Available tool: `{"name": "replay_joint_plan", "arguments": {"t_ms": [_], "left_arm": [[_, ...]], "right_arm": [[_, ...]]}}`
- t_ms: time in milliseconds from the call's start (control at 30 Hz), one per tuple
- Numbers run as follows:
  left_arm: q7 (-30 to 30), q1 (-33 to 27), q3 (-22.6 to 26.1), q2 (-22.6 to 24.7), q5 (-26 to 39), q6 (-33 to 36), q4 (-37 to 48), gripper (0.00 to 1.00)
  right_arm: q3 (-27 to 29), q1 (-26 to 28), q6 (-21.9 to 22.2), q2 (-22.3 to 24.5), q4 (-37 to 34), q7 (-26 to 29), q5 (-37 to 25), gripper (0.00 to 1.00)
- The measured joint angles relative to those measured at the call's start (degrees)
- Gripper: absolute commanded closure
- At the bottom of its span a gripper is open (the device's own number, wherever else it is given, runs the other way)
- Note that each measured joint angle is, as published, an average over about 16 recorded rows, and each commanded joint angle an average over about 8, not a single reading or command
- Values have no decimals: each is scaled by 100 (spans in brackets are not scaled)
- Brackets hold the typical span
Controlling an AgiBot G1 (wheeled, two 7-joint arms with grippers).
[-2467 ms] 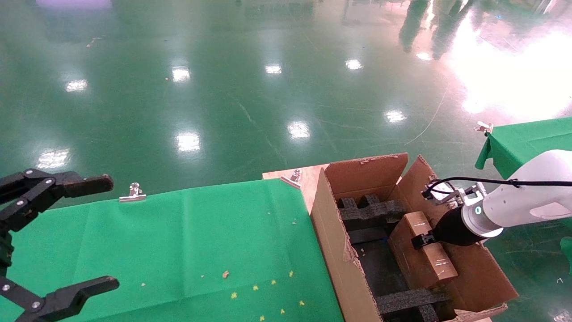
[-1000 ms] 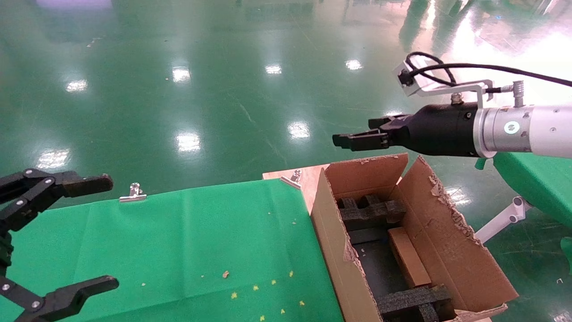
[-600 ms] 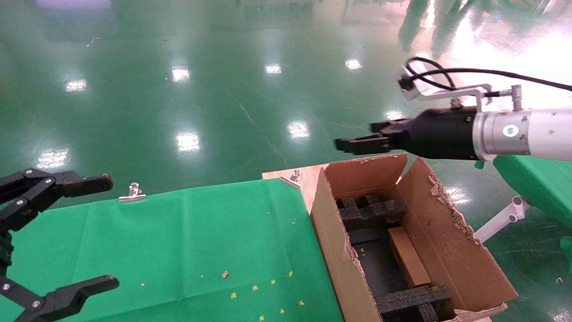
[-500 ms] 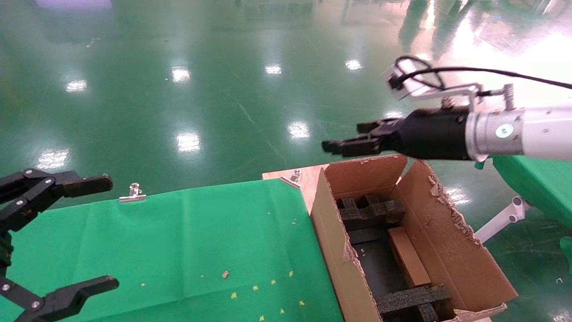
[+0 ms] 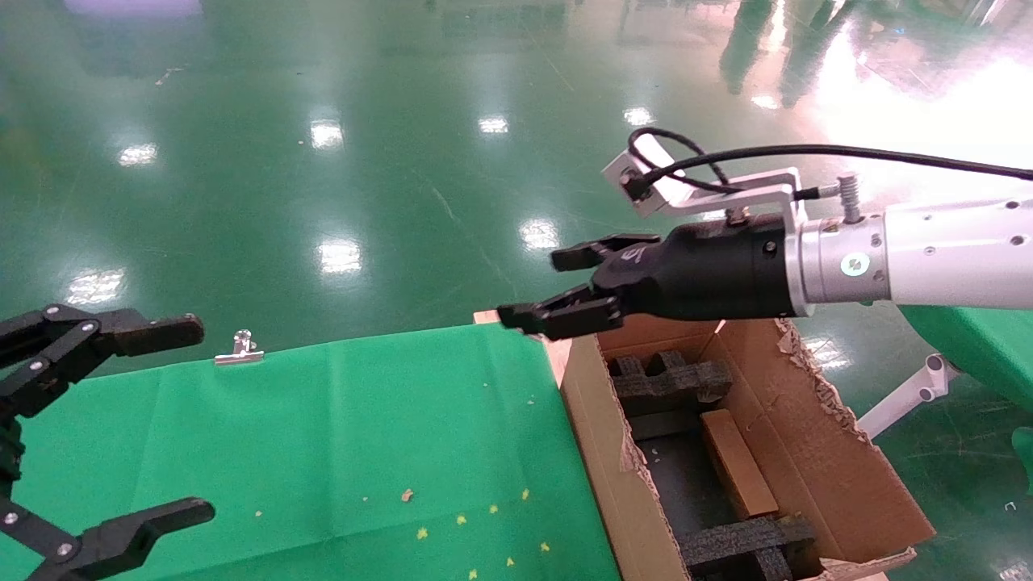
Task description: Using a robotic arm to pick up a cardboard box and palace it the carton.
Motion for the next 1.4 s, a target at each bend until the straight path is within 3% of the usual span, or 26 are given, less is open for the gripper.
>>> {"name": "replay_joint_plan", "arguments": {"t_ms": [1100, 1400], "left_arm": [[4, -2, 9, -4, -6, -4, 0, 0], [6, -2, 10, -4, -7, -5, 1, 0]], "right_arm": [[5197, -3611, -2731, -651, -133, -2664, 747, 0], [6234, -4329, -3267, -782, -158, -3176, 898, 0]]}}
